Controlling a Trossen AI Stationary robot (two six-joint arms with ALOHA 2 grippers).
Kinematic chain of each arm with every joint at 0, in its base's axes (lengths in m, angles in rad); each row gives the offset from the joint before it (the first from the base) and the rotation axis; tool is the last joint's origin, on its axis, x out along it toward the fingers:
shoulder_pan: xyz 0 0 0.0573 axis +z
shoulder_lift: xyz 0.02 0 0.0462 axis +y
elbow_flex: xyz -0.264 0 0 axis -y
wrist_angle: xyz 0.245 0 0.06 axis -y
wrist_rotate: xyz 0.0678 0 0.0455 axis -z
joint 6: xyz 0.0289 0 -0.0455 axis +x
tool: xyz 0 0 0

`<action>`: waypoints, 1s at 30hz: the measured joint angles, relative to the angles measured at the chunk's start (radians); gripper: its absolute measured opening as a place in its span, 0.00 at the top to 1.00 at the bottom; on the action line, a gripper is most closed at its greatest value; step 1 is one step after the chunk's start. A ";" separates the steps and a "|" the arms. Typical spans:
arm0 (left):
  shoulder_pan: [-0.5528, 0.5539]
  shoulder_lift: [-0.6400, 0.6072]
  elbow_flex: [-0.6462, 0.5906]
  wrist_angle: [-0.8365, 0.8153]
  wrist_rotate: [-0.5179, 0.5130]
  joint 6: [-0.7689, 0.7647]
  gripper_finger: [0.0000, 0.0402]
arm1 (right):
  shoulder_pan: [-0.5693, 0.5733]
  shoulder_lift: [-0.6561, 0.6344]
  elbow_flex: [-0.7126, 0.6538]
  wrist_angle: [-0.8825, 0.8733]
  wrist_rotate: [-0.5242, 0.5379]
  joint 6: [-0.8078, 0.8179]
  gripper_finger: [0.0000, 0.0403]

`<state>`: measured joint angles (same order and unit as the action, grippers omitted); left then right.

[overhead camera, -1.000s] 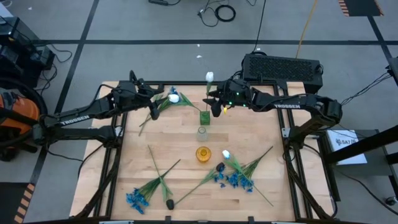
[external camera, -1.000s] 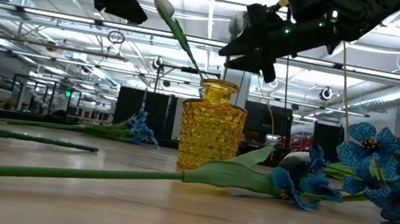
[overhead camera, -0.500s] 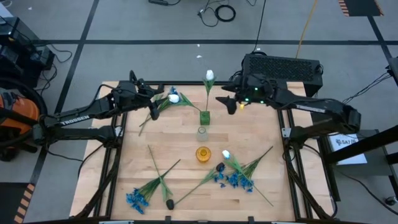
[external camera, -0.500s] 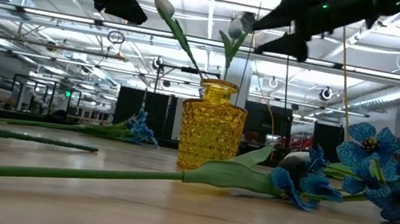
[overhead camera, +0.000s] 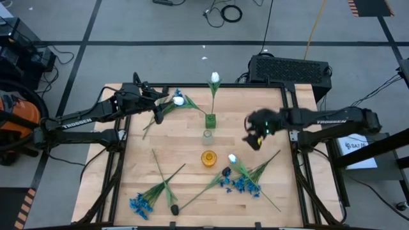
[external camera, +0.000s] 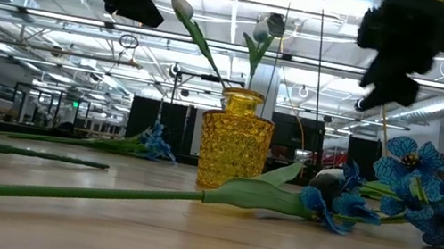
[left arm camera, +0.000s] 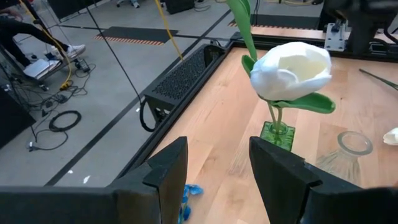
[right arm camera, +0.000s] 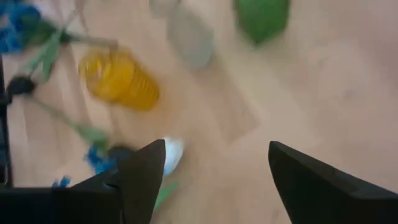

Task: Sort flowers into vase by color
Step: Put the white flower into the green vase

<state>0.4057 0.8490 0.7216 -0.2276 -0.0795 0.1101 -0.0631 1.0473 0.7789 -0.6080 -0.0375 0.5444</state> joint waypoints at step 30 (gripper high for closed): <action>0.000 0.115 0.000 0.051 0.001 -0.001 0.55 | 0.482 0.353 -0.057 0.203 0.163 0.540 0.55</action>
<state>0.4053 0.9641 0.7216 -0.1765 -0.0784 0.1089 0.4190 1.4005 0.7223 -0.4055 0.1252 1.0840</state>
